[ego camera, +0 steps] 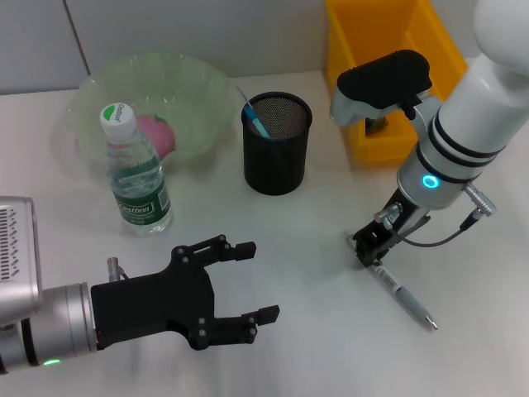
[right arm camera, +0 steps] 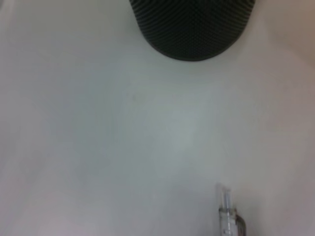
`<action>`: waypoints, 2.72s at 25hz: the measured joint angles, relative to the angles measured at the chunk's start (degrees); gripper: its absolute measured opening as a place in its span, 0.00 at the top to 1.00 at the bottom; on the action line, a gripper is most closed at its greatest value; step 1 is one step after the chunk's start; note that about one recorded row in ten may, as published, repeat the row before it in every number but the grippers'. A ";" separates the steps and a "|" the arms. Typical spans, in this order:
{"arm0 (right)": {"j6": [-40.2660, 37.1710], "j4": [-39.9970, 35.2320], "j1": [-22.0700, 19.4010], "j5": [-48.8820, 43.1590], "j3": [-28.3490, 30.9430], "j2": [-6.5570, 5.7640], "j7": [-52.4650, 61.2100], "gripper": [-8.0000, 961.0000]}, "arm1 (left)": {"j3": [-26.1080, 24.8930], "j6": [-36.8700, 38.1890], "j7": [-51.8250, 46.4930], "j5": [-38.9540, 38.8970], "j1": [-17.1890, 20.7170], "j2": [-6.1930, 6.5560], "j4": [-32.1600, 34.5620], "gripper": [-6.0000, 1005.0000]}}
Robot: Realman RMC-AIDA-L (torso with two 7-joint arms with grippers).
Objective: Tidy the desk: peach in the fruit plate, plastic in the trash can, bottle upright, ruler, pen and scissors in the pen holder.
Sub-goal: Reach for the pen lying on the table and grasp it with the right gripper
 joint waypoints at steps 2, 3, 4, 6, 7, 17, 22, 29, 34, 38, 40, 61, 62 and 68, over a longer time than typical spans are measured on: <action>-0.14 -0.38 -0.07 -0.01 -0.60 -0.08 -0.02 0.82 | 0.00 0.24 0.00 0.00 0.00 0.03 0.00 0.15; -0.27 -0.69 -0.11 -0.02 -0.80 -0.13 -0.01 0.82 | 0.00 0.38 0.00 0.00 0.00 0.04 0.00 0.15; -0.43 -1.10 -0.17 -0.02 -0.82 -0.14 -0.02 0.82 | 0.00 0.38 0.00 0.00 0.00 0.04 0.00 0.15; -0.82 -2.47 -0.48 -0.04 -0.82 -0.16 -0.01 0.81 | 0.00 0.38 0.00 0.00 0.00 0.04 0.00 0.15; -1.10 -3.71 -0.86 -0.04 -0.70 -0.16 -0.01 0.84 | 0.00 0.38 0.00 0.00 0.00 0.04 0.00 0.15; -5.04 -9.41 -2.63 -0.99 3.03 -0.25 -0.01 0.95 | 0.00 0.56 0.00 -0.01 0.00 0.17 0.03 0.15; -6.11 -10.36 -2.81 -2.32 2.75 -0.01 -0.01 0.96 | 0.00 0.56 0.00 -0.01 -0.08 0.10 0.06 0.15; -4.84 -8.30 -2.24 -2.36 2.60 0.10 -0.01 0.70 | 0.00 0.55 0.00 -0.01 -0.23 0.00 0.09 0.15; -3.92 -6.29 -1.29 -2.36 2.61 0.13 -0.01 0.66 | 0.00 0.53 0.00 -0.01 -0.26 -0.02 0.09 0.15; -3.07 -4.48 -0.49 -2.21 1.84 0.14 0.00 0.64 | 0.00 0.53 0.00 -0.01 -0.35 -0.09 0.09 0.15; -2.72 -4.01 -0.20 -2.13 1.42 0.14 0.01 0.63 | 0.00 0.53 0.00 -0.01 -0.39 -0.09 0.09 0.15; -0.67 -0.99 0.93 -1.73 0.52 0.23 0.07 0.57 | 0.00 0.53 0.00 -0.01 -0.26 -0.17 0.08 0.15; -0.67 -0.99 0.93 -1.73 0.52 0.23 0.07 0.58 | 0.00 0.53 0.00 -0.01 -0.26 -0.17 0.08 0.15; -0.28 -0.51 1.20 -1.62 0.52 0.23 0.07 0.58 | 0.00 0.53 0.07 -0.01 -0.26 -0.10 0.08 0.15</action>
